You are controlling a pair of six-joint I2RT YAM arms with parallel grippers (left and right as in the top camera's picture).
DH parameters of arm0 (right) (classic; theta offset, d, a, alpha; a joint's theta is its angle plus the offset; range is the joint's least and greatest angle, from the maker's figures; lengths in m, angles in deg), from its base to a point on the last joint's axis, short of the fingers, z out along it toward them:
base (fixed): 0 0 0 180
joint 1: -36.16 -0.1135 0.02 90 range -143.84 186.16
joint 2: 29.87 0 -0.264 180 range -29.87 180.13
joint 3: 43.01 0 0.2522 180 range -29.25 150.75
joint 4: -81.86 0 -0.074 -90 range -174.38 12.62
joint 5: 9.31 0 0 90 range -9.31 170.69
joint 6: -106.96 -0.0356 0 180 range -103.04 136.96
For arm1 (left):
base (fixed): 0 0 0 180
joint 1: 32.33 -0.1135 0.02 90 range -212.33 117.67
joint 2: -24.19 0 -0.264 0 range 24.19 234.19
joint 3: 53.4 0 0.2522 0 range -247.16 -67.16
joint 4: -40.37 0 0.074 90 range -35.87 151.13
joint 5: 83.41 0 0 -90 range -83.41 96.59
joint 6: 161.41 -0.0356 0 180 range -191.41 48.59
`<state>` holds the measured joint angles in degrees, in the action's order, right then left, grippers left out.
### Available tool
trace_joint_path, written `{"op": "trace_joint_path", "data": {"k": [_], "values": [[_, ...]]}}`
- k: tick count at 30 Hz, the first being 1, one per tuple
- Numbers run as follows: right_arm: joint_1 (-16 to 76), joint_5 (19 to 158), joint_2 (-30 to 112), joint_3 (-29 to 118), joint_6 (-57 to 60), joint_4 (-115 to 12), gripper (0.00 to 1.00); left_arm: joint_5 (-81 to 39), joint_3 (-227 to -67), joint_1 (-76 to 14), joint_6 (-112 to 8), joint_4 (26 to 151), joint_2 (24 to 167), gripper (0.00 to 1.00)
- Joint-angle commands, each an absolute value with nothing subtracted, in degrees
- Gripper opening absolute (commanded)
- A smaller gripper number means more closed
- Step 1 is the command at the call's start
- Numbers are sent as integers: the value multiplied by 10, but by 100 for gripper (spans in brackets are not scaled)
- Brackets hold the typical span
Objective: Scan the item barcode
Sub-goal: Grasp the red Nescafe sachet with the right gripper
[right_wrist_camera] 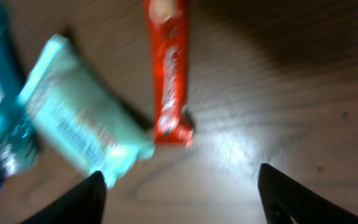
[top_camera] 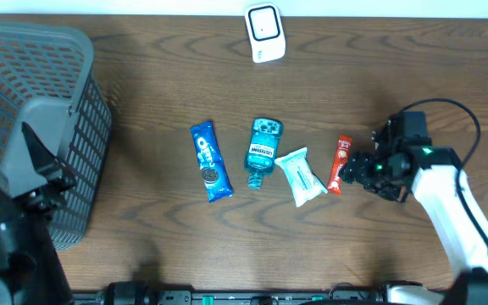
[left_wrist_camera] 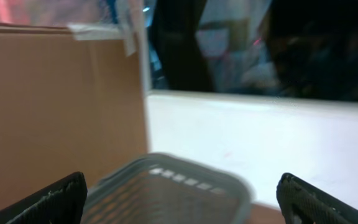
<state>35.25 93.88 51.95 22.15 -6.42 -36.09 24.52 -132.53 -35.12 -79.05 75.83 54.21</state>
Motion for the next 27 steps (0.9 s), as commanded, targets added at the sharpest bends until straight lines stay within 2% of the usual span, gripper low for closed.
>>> {"op": "trace_joint_path", "data": {"k": [1, 2, 4, 7, 9, 11, 14, 17, 20, 24, 27], "values": [[341, 864, 569, 242, -111, -375, 85, 191, -1325, -355, -713, 737, 530, 98], [324, 843, 598, 259, -130, -374, 93, 191, -1325, -355, -713, 735, 526, 98], [302, 831, 624, 282, -151, -370, 99, 193, -1325, -355, -713, 738, 520, 98], [264, 793, 655, 319, -196, -358, 99, 193, -1325, -355, -714, 751, 509, 98], [239, 755, 673, 342, -224, -348, 84, 192, -1325, -355, -713, 754, 501, 98], [210, 709, 697, 363, -253, -340, 75, 192, -1325, -355, -713, 753, 496, 98], [187, 681, 728, 373, -300, -338, 73, 192, -1325, -355, -711, 759, 490, 98], [178, 668, 763, 373, -339, -332, 71, 192, -1325, -355, -655, 759, 482, 98], [178, 654, 793, 373, -345, -329, 69, 192, -1325, -355, -596, 759, 472, 98], [178, 601, 819, 373, -345, -330, 66, 193, -1323, -355, -595, 759, 459, 98], [179, 576, 829, 373, -345, -332, 43, 193, -1323, -355, -595, 759, 449, 98]]}}
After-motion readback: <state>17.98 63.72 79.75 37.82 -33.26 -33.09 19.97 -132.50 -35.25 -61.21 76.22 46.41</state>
